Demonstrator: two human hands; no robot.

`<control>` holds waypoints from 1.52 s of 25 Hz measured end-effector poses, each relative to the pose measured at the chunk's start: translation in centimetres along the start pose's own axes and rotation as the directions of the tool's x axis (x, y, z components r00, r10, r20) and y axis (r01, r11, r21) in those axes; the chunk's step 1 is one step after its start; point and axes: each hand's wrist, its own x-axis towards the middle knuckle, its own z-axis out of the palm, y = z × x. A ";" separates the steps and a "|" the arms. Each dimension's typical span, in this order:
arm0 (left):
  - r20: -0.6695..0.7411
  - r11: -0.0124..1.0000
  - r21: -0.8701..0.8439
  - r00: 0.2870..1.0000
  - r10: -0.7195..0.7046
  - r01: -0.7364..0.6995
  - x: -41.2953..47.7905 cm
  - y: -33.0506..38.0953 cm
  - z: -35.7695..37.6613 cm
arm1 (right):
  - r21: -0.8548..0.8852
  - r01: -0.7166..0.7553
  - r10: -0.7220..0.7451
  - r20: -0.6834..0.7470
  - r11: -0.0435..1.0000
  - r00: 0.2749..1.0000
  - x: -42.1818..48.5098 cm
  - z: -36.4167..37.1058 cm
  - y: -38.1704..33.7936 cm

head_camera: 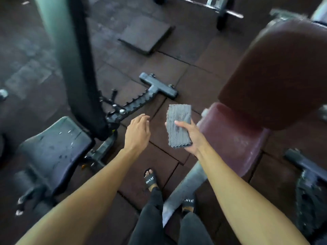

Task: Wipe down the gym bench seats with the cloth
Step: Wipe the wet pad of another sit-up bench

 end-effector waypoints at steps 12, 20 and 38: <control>-0.219 0.771 -0.187 0.739 -0.637 0.609 -14.3 -30.6 -14.1 | -0.539 -0.208 0.403 0.272 0.816 0.874 5.2 30.3 22.0; -0.096 0.699 -0.247 0.701 -0.707 0.671 -16.2 -49.7 -17.4 | -0.618 -0.321 0.448 0.058 0.718 0.892 11.5 41.4 37.6; 0.025 0.440 -0.396 0.488 -0.872 0.806 -10.2 -65.6 -3.2 | -0.956 0.292 0.458 0.249 -0.025 0.853 30.3 41.7 54.6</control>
